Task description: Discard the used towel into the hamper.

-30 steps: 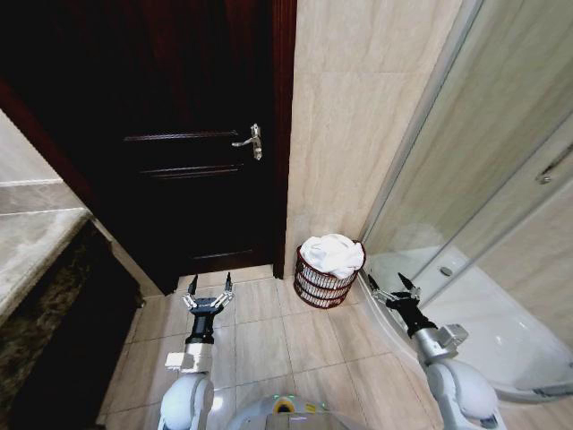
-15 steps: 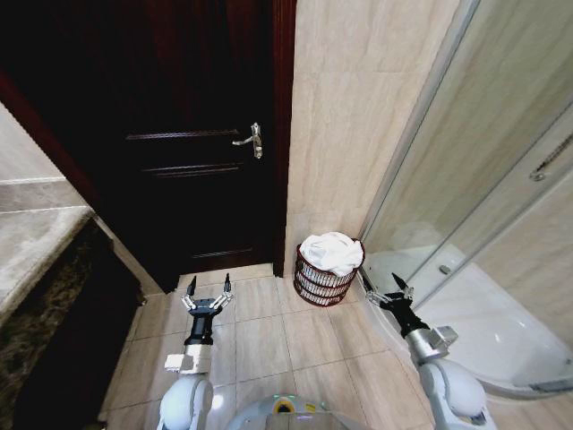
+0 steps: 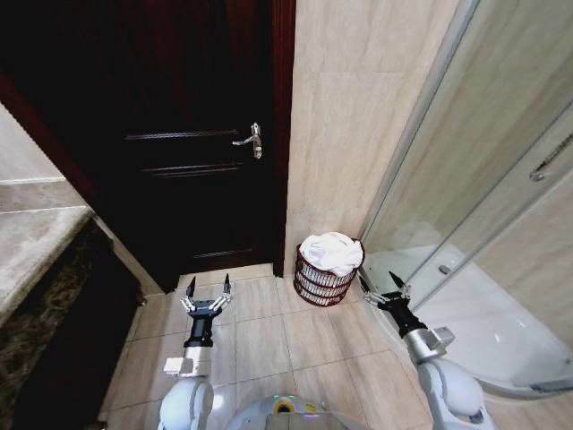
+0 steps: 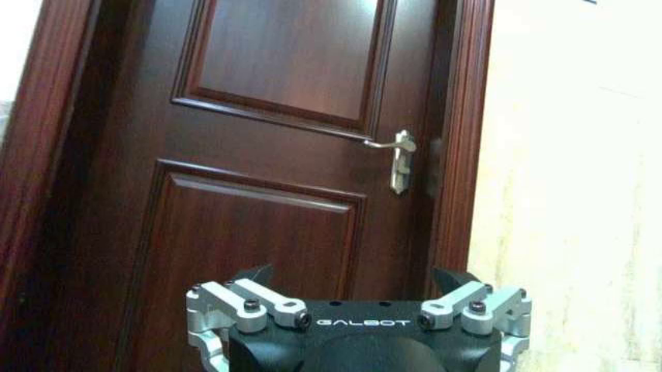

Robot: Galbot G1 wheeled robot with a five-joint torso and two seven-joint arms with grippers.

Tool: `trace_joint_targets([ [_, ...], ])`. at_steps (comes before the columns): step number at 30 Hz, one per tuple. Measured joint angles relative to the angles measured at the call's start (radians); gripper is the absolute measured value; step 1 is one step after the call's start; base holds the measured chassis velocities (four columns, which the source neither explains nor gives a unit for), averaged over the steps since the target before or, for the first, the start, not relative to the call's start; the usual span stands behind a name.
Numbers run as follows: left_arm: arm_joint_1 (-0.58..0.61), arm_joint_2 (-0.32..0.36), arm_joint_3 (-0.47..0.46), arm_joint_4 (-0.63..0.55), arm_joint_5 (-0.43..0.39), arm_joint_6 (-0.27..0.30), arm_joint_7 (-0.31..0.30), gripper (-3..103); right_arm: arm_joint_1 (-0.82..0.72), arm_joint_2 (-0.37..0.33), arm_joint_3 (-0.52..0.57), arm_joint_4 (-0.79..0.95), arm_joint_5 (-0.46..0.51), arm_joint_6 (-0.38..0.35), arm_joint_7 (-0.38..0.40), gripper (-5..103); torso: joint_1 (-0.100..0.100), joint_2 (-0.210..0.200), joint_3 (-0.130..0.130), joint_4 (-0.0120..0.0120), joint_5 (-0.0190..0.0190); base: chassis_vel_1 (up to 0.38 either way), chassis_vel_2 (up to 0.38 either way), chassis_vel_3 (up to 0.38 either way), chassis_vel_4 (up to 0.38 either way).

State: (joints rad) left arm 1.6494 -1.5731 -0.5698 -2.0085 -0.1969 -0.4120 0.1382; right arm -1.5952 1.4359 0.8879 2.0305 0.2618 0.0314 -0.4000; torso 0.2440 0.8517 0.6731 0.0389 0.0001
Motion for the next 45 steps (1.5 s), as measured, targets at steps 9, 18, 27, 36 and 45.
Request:
trace_joint_targets([
  [9,0.006,-0.002,-0.002,-0.006,0.001,-0.002,0.001,100,-0.011,-0.008,-0.003,-0.004,0.006,0.007,0.007,100,0.0,0.0,0.0,0.0,0.0,0.033,0.038,0.03,0.037],
  [18,0.015,0.014,-0.004,-0.016,0.003,0.031,0.003,100,-0.007,-0.009,-0.004,-0.003,-0.018,-0.023,0.131,100,0.0,0.0,0.0,0.0,0.0,0.086,0.085,0.084,0.078],
  [27,-0.009,0.033,0.008,-0.013,0.026,0.078,0.004,100,-0.034,-0.004,-0.029,0.032,0.013,-0.038,0.295,100,0.0,0.0,0.0,0.0001,-0.0001,0.124,0.112,0.119,0.133],
  [36,-0.015,0.042,0.026,0.003,0.035,0.057,0.004,100,-0.053,0.002,-0.032,0.045,0.01,-0.042,0.307,100,0.0,0.0,0.0,0.0003,-0.0001,0.09,0.097,0.095,0.094],
  [45,-0.024,0.037,0.03,0.007,0.041,0.053,0.009,100,-0.069,-0.004,-0.014,0.044,0.009,-0.04,0.289,100,0.0,0.0,0.0,0.0,-0.0001,0.041,-0.035,-0.029,0.04],
])
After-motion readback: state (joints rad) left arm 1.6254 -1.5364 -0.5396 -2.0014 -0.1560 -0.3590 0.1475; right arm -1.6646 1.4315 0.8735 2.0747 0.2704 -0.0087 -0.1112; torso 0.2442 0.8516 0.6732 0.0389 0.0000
